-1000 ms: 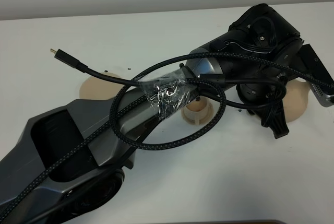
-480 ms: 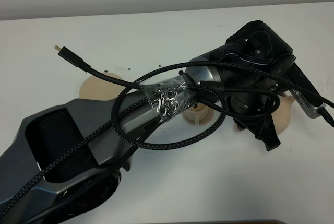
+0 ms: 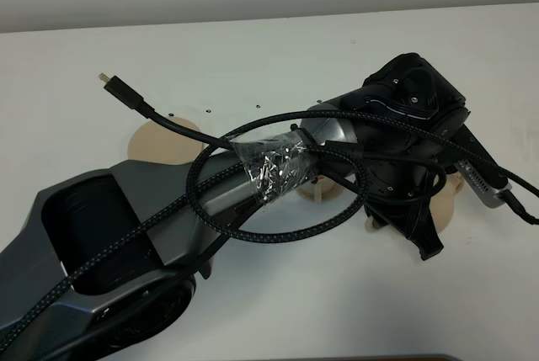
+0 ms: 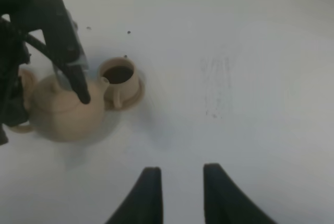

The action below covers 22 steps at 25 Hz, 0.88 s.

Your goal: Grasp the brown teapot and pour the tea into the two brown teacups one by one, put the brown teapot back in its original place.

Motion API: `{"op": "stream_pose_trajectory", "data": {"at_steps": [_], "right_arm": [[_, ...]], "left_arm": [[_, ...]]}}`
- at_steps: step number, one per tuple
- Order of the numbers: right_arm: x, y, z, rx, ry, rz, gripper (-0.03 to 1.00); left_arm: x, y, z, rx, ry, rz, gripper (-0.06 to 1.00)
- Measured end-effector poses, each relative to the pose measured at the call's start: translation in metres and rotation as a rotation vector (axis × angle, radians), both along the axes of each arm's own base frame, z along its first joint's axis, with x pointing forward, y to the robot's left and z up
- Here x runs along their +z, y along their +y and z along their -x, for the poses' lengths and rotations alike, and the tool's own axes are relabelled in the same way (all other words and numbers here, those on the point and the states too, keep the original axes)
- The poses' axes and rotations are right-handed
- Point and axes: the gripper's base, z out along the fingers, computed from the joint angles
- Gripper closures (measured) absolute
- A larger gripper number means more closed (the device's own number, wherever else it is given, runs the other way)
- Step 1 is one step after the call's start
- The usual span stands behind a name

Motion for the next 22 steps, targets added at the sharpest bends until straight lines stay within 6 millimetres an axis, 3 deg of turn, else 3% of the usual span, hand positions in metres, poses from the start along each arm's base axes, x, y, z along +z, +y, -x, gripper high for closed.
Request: {"op": "stream_pose_trajectory", "data": {"at_steps": [9, 12, 17, 22], "right_arm": [[0.0, 0.0, 0.0, 0.001, 0.0, -0.002, 0.78], [0.0, 0.0, 0.0, 0.001, 0.0, -0.002, 0.78], [0.0, 0.0, 0.0, 0.001, 0.0, -0.002, 0.78], [0.0, 0.0, 0.0, 0.001, 0.0, -0.002, 0.78]], "left_arm": [[0.004, -0.002, 0.004, -0.009, -0.014, 0.0, 0.82], [0.025, 0.001, 0.004, -0.033, -0.052, 0.022, 0.82], [0.083, 0.016, 0.002, -0.066, -0.197, 0.061, 0.82], [0.116, 0.038, -0.012, -0.043, -0.27, 0.083, 0.82]]}}
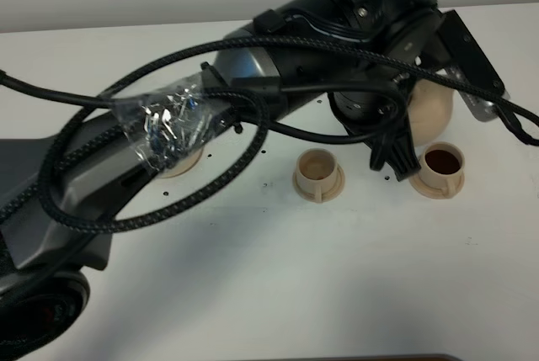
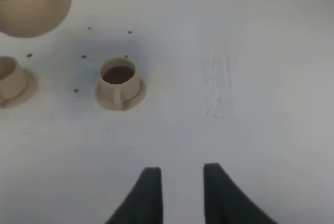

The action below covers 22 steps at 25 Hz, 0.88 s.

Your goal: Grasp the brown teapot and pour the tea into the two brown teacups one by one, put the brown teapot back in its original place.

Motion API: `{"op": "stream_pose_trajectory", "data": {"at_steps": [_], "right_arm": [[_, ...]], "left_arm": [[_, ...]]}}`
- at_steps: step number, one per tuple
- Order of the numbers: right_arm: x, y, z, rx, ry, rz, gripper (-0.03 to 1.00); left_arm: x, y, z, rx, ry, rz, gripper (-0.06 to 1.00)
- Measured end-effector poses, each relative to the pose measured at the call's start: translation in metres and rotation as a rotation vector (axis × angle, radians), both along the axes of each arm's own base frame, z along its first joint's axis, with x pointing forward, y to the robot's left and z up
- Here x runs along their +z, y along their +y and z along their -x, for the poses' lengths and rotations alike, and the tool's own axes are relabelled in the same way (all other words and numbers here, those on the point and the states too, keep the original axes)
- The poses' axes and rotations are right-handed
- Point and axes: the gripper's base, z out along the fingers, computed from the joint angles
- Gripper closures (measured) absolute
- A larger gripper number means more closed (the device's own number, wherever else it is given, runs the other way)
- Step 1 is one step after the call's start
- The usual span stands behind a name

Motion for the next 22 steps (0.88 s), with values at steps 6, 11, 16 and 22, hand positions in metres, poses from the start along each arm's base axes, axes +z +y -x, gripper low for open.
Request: {"op": "stream_pose_trajectory", "data": {"at_steps": [6, 11, 16, 22], "right_arm": [[0.0, 0.0, 0.0, 0.0, -0.001, 0.0, 0.78], [0.0, 0.0, 0.0, 0.0, -0.001, -0.001, 0.78], [0.0, 0.0, 0.0, 0.0, -0.001, -0.001, 0.78], [0.0, 0.0, 0.0, 0.0, -0.001, -0.001, 0.78]], "left_arm": [[-0.002, 0.041, -0.009, 0.053, 0.031, -0.065, 0.82], [-0.021, 0.09, -0.006, 0.151, 0.114, -0.147, 0.82], [-0.04, 0.143, -0.003, 0.259, 0.149, -0.173, 0.82], [-0.07, 0.168, -0.018, 0.232, 0.043, -0.117, 0.82]]}}
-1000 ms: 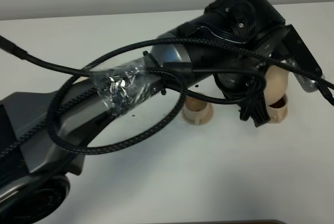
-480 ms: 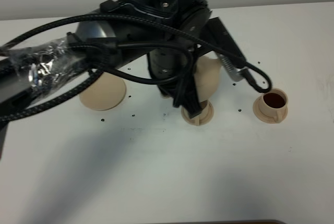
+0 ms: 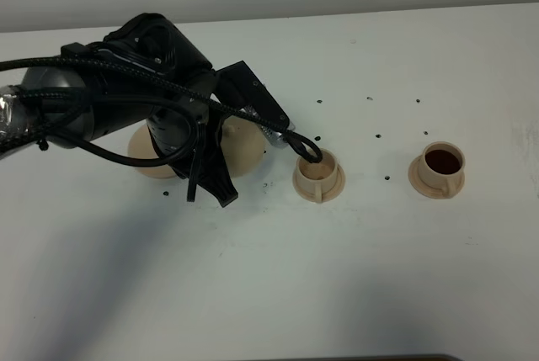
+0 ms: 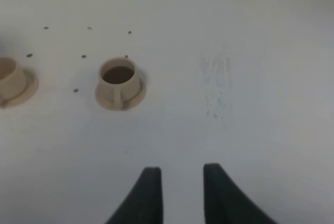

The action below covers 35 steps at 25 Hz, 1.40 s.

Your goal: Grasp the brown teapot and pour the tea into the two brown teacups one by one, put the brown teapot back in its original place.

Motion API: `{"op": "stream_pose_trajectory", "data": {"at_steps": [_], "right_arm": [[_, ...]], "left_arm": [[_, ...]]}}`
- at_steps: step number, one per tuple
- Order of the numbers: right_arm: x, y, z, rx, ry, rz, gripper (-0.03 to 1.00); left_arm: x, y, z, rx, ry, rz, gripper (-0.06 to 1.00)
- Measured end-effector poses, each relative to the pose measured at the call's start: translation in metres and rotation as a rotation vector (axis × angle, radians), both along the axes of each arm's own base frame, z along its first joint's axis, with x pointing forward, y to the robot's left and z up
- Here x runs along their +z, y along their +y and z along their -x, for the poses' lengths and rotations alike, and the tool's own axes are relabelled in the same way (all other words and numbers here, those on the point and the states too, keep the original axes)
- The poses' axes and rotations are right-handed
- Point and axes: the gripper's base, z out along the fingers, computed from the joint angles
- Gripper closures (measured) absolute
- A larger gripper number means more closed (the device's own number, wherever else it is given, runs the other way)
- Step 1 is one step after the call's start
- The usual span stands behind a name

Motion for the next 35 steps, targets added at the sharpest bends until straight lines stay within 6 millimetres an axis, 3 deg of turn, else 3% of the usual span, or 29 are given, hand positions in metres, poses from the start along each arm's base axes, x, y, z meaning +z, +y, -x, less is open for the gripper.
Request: {"op": "stream_pose_trajectory", "data": {"at_steps": [5, 12, 23, 35], "right_arm": [[0.0, 0.0, 0.0, 0.0, 0.0, 0.0, 0.78], [0.0, 0.0, 0.0, 0.0, 0.0, 0.0, 0.78], [0.0, 0.0, 0.0, 0.0, 0.0, 0.0, 0.78], [0.0, 0.0, 0.0, 0.0, 0.0, 0.0, 0.78]], "left_arm": [[-0.017, -0.001, -0.013, -0.153, -0.127, -0.067, 0.82], [-0.045, -0.009, -0.023, -0.352, -0.174, -0.186, 0.82], [-0.04, -0.037, -0.017, -0.674, -0.323, -0.364, 0.82], [-0.047, -0.054, -0.009, -0.828, -0.373, -0.564, 0.82]]}}
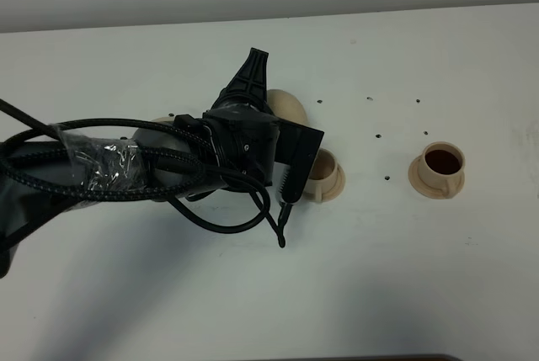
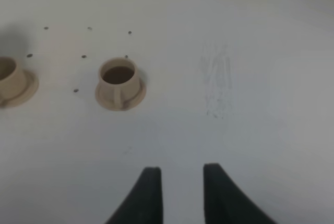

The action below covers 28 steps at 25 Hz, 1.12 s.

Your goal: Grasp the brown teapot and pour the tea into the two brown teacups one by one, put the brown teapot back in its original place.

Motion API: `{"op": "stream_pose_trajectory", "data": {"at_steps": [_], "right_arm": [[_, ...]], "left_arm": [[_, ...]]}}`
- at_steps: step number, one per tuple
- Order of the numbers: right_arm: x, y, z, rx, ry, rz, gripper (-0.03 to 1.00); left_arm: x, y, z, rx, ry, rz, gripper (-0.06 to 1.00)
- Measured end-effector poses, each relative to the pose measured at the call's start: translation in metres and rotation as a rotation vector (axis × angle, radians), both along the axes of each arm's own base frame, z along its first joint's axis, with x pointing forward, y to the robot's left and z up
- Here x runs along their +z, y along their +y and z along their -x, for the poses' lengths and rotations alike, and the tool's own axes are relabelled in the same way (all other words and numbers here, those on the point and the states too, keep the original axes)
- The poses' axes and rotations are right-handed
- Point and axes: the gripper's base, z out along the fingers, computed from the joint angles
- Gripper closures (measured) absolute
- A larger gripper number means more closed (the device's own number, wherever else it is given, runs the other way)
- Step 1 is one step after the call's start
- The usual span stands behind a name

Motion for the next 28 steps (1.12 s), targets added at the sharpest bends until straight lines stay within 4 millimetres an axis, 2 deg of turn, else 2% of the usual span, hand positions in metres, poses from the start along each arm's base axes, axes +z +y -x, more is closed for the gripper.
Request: {"op": "stream_pose_trajectory", "data": {"at_steps": [9, 28], "right_arm": [[0.0, 0.0, 0.0, 0.0, 0.0, 0.0, 0.78], [0.0, 0.0, 0.0, 0.0, 0.0, 0.0, 0.78]], "left_arm": [[0.0, -0.01, 0.007, -0.086, -0.024, -0.082, 0.82], [0.002, -0.014, 0.009, -0.177, -0.089, -0.236, 0.82]]}}
